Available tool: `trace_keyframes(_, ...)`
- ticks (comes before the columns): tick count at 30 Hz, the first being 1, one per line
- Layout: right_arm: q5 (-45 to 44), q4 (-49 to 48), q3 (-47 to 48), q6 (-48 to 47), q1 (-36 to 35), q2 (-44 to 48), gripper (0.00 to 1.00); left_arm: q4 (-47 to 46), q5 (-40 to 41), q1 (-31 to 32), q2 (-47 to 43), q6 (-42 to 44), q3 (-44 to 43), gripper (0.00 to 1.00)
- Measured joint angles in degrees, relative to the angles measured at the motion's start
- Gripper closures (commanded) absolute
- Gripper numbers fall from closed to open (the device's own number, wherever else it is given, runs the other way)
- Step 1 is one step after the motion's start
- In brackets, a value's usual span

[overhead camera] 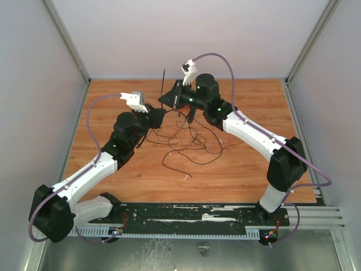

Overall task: Zip-tie the wires
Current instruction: Adjust the cable at the center of the board.

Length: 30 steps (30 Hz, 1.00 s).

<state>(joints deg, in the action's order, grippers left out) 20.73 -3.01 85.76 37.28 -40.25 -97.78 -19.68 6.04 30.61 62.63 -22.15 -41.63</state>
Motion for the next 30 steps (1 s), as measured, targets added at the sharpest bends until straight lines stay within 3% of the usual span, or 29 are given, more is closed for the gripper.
trace_keyframes(6,-0.2,0.8,0.4,-0.2,0.0,0.0,1.0,-0.1,-0.4,0.0,0.1,-0.2,0.0,0.86)
trace_keyframes(30,-1.6,7.0,5.1,-1.9,-0.1,-0.7,1.0,-8.0,-2.1,0.0,0.0,-2.3,3.9,0.92)
